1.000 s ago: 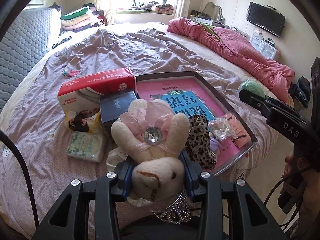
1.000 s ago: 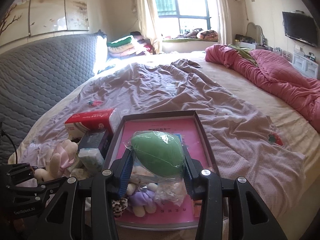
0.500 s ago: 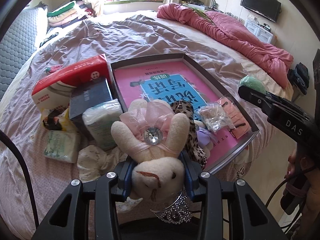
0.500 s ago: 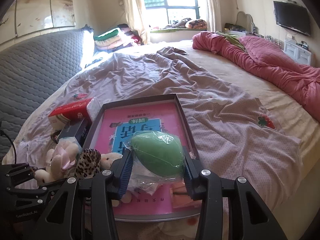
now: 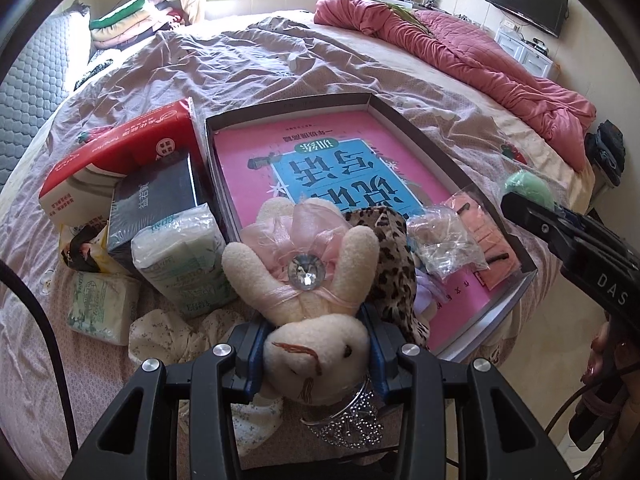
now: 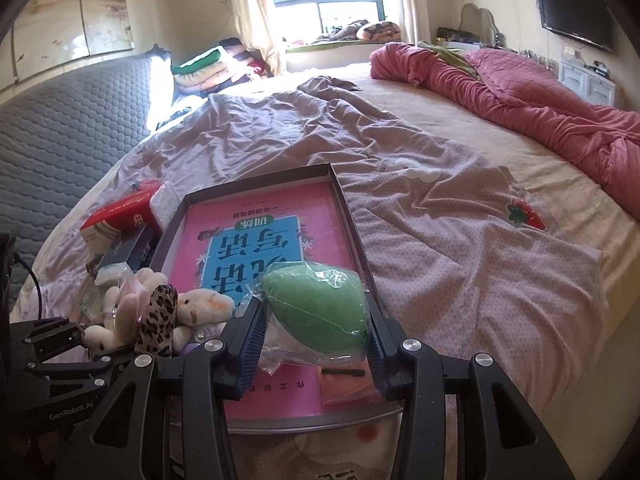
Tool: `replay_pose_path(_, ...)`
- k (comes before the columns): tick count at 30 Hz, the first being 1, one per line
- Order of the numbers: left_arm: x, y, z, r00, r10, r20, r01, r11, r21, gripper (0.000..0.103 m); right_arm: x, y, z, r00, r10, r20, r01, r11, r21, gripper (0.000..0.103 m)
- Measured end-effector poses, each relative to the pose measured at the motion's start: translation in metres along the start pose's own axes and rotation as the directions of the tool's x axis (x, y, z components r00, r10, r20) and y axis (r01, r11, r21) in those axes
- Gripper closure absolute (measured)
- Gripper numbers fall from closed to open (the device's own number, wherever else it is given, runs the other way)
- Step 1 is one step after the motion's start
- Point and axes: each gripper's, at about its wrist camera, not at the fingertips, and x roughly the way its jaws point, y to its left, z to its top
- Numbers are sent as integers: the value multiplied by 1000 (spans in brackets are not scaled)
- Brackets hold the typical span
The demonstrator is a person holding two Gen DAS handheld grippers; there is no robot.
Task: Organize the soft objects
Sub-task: 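Lower the green sponge bag onto the tray and open the right gripper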
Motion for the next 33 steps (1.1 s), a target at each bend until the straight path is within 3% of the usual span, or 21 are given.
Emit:
replay_pose_path(13,12,-4,8,1000,8,-12,-8,1000,7,61,7,-7,-6,999,-23,-41,22,1000,-20,56)
replay_pose_path(27,17,-2,11,1000,5,-15,-5,1000,-3,61,18,30,-27,987,45,-155,-79,973,-219,56)
replay_pose_path(33,18,-1,10,1000,-4,-19,4,1000,-15,61,23,40,-31,984,72,-162,-110,965,-237,56)
